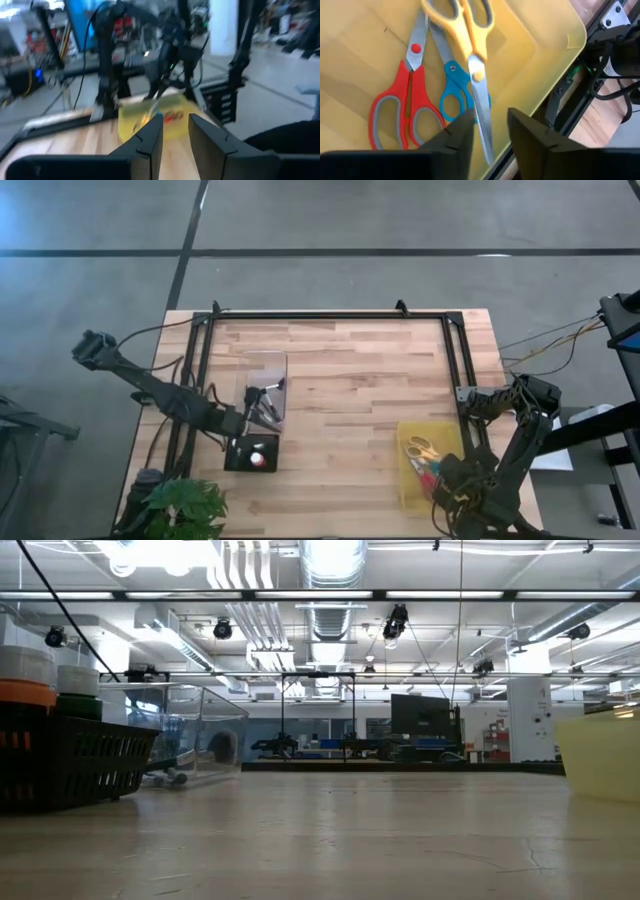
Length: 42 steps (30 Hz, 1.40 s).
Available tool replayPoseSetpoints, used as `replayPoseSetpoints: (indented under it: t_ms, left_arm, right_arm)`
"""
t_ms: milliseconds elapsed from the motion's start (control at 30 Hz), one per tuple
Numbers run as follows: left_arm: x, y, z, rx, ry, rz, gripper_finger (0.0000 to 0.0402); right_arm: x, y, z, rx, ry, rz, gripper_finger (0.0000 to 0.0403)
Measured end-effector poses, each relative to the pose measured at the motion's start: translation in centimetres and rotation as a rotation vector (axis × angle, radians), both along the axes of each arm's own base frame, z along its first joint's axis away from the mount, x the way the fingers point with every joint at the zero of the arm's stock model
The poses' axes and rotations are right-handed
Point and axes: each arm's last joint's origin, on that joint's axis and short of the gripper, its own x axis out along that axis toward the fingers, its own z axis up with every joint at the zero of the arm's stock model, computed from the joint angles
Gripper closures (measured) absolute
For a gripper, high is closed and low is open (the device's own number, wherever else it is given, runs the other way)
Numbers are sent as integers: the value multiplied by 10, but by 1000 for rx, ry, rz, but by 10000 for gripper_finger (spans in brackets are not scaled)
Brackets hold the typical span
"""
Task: Pick & Place Paint Supplies
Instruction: Return to Home Position
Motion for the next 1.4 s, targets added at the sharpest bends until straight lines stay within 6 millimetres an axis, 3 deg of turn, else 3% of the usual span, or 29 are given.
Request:
replayPoseSetpoints:
  t_ms: [267,600,900,1133,1400]
  left_arm:
    - [-1,-1,10,20,-146,-61,301]
    - [-18,13,13,114,-94,-43,301]
    - [-35,33,-27,59,10,2,301]
    - [-36,60,-60,-24,-8,105,301]
    - [-35,86,-78,-40,33,103,301]
  right_arm:
    - [0,0,0,-3,-5,7,199]
    - [0,5,3,9,-79,40,171]
    - [-1,7,5,-5,-145,53,171]
    - [0,7,5,-11,-168,62,171]
    - [1,8,7,3,-179,58,171]
